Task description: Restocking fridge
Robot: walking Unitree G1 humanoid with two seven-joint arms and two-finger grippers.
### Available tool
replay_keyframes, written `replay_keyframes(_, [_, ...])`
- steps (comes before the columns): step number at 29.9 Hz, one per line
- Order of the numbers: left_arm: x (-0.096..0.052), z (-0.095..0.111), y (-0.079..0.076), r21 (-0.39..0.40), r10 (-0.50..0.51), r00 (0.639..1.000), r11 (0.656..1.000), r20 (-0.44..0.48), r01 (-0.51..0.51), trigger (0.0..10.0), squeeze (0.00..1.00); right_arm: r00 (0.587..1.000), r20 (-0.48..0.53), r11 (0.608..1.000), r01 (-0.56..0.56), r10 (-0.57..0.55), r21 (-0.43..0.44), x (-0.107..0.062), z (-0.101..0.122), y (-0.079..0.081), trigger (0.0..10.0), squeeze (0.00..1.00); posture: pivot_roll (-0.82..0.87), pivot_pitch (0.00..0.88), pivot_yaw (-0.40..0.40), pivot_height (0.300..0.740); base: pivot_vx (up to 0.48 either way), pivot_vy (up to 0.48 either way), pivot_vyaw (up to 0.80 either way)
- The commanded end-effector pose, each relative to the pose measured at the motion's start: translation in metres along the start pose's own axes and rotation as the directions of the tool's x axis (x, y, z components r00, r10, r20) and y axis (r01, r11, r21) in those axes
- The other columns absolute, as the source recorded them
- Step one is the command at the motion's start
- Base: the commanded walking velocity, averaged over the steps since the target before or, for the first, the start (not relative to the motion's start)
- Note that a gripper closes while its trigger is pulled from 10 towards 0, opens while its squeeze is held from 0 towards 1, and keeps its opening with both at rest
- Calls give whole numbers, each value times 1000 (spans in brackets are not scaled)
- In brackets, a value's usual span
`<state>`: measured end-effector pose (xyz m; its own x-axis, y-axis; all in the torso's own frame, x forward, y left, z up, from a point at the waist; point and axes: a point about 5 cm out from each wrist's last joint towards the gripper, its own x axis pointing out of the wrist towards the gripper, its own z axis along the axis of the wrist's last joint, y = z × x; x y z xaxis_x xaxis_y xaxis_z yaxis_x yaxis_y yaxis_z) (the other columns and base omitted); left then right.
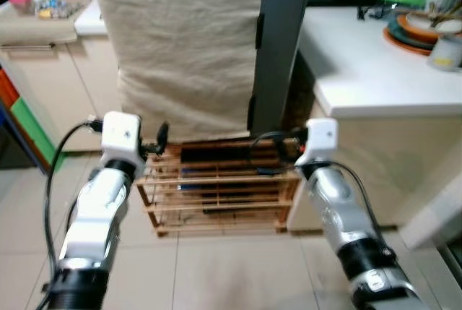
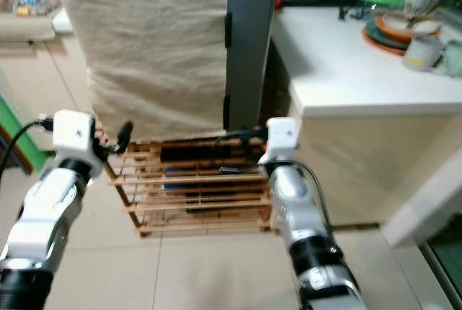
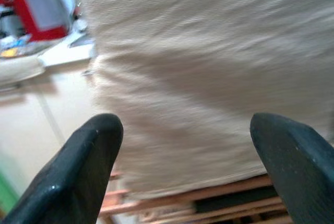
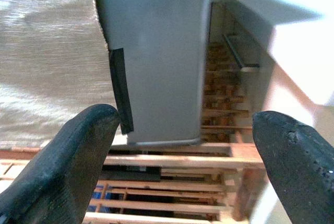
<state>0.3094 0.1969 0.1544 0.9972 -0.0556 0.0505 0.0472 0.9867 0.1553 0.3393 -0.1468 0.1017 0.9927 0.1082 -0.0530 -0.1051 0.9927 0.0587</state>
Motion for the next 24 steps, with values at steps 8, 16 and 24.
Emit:
replay_keyframes(8, [-2, 0, 3, -17, -43, 998, 999, -38, 42, 10000, 0, 998, 65, 1000, -19, 20, -23, 2, 14, 4, 10000, 0, -62, 0, 12, 740, 0, 480, -400])
replay_keyframes(16, [-3, -4, 8, -46, -15, 998, 999, -60, 12, 10000, 0, 998, 63, 1000, -17, 18, -22, 3, 13, 4, 10000, 0, -60, 0, 10, 740, 0, 480, -689])
replay_keyframes(24, [6, 7, 6, 26, 12, 1000, 1000, -25, -11, 10000, 0, 994, 78, 996, -79, 82, -42, 4, 17, 16, 10000, 0, -61, 0, 10, 740, 0, 180, 67])
